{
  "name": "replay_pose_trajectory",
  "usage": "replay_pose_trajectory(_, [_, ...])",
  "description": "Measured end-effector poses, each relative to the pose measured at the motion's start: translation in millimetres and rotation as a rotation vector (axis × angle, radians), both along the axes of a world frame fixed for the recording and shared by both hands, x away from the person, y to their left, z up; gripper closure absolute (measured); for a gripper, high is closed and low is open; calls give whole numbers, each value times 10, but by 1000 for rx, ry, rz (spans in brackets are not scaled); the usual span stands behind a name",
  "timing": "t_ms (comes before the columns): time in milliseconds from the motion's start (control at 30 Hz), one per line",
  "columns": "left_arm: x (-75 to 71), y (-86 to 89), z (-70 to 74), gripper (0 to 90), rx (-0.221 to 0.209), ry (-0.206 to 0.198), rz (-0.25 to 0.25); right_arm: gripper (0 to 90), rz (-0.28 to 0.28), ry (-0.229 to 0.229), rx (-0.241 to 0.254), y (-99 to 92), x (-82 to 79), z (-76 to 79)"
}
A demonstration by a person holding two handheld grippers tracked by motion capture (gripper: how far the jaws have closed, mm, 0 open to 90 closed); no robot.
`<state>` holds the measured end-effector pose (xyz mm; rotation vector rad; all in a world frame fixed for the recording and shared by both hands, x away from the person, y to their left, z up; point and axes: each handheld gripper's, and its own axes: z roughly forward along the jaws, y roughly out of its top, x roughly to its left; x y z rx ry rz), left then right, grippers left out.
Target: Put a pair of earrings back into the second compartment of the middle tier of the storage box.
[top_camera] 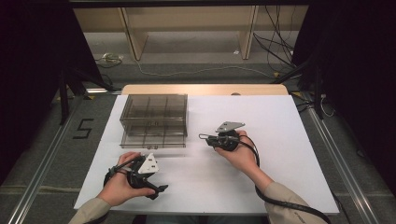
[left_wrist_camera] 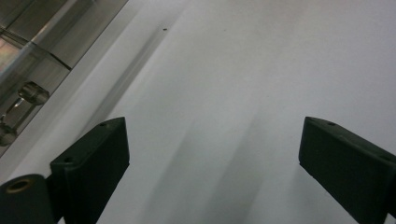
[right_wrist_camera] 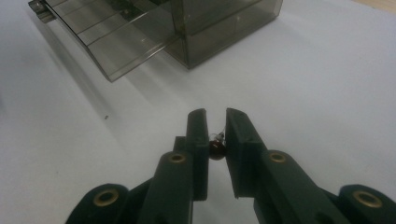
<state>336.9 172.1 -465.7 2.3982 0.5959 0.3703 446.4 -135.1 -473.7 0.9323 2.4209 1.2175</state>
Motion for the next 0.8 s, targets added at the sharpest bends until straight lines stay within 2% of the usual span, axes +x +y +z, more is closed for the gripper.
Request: replay_pose_trajectory(800, [2,2,-4,78,5,-1,1,803,42,-43,46,130,-89,212])
